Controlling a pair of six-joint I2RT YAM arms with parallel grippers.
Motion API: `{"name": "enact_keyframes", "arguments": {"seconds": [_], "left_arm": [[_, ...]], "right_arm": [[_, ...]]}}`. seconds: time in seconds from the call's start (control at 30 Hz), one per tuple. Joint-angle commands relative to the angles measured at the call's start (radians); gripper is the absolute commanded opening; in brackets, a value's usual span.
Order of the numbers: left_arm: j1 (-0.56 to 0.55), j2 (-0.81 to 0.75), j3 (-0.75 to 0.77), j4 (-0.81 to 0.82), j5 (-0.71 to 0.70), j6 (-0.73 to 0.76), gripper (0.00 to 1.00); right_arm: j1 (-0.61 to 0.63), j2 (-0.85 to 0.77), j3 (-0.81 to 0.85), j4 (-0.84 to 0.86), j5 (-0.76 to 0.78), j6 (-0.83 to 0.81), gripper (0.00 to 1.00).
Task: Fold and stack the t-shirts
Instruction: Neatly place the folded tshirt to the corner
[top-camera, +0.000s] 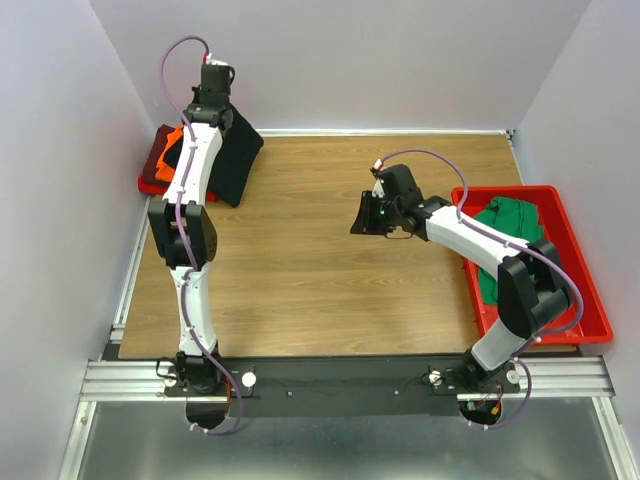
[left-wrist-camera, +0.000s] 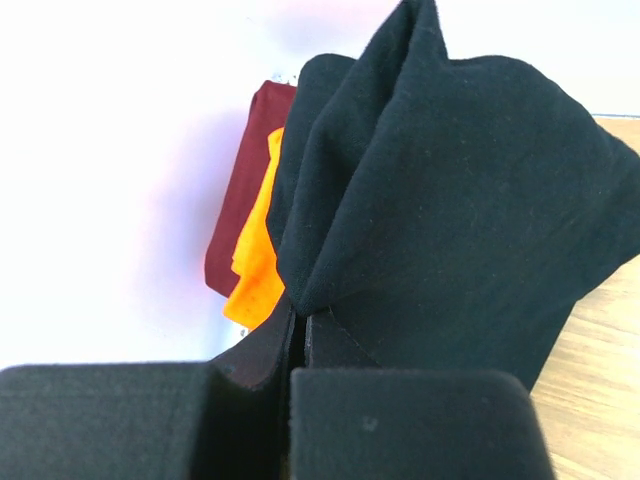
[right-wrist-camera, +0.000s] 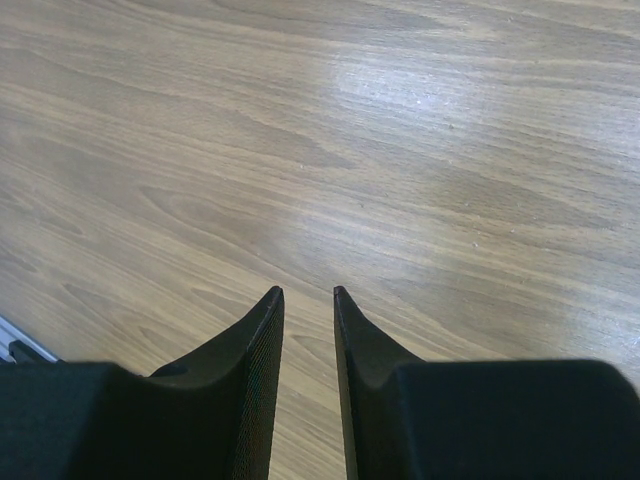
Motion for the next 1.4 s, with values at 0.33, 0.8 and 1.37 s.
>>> {"name": "enact_keyframes", "arguments": {"seconds": [0.33, 0.8, 1.37], "left_arm": [[0.049, -0.114, 0.043, 0.065, 0.102, 0.026, 0.0], [0.15, -0.053, 0.048, 0.079, 0.199, 0.005, 0.0], [0.253, -0.134, -0.036, 0.209, 0.395, -0.175, 0.98]], "right_arm": [[0.003, 0.02, 0.013, -0.02, -0.011, -0.018, 0.33], [0.003, 0.031, 0.011, -0.021, -0.011, -0.019, 0.32], [0.003, 0.031, 0.025, -0.02, -0.013, -0.025, 0.32]]}}
